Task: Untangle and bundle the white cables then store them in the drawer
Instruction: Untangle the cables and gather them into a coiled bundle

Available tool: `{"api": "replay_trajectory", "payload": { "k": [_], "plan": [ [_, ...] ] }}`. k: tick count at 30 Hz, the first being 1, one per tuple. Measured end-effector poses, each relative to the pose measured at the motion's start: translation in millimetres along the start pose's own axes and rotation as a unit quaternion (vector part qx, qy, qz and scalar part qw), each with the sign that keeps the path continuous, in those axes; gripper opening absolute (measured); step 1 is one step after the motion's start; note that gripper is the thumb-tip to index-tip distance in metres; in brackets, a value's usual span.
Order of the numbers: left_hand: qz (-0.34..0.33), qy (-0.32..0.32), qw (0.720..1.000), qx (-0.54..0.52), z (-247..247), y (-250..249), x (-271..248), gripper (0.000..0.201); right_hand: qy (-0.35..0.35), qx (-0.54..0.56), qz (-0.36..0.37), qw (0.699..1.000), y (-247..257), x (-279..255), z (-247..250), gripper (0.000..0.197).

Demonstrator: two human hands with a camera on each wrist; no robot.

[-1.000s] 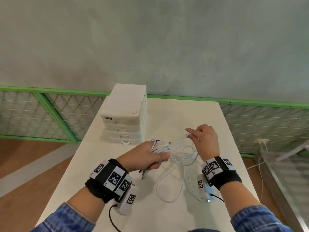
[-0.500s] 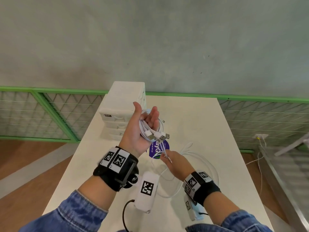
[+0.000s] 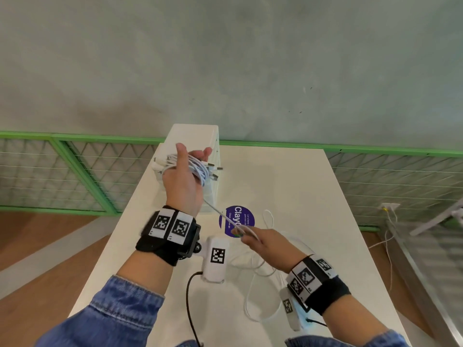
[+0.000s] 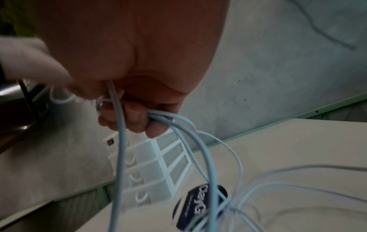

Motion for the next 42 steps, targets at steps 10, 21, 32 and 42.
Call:
{"api": "replay_trajectory", "payload": {
  "k": [10, 21, 32, 42],
  "plan": [
    [-0.12, 0.211, 0.82, 0.518, 15.7, 25.3, -20.0, 0.01, -0.193, 0.164, 0.061, 0.965, 43.7, -4.9, 37.5, 0.039],
    [-0.02, 0.285, 0.706, 0.647, 17.2, 22.5, -37.6, 0.031, -0.287, 0.187, -0.051, 0.938, 1.1, -1.6, 61.5, 0.026],
    [-0.06, 0.131, 0.846, 0.514, 40.4, -1.0, -15.0, 0.021, -0.292, 0.312, -0.112, 0.897, -19.6, -14.0, 67.3, 0.019],
    [0.035, 0.193, 0.943, 0.269, 18.7, -3.5, -20.9, 0.02, -0.131, 0.154, -0.148, 0.968, -49.6, -3.5, 21.0, 0.007]
  ]
}}
Point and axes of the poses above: each hand's wrist, its own x-axis towards the middle knuckle, its own z-axis out of the back of the hand, y = z × x, the point moved 1 cm from there along x, towards the middle knuckle, and after that the axes turned 2 degrees about -y, right-handed, at the moved point
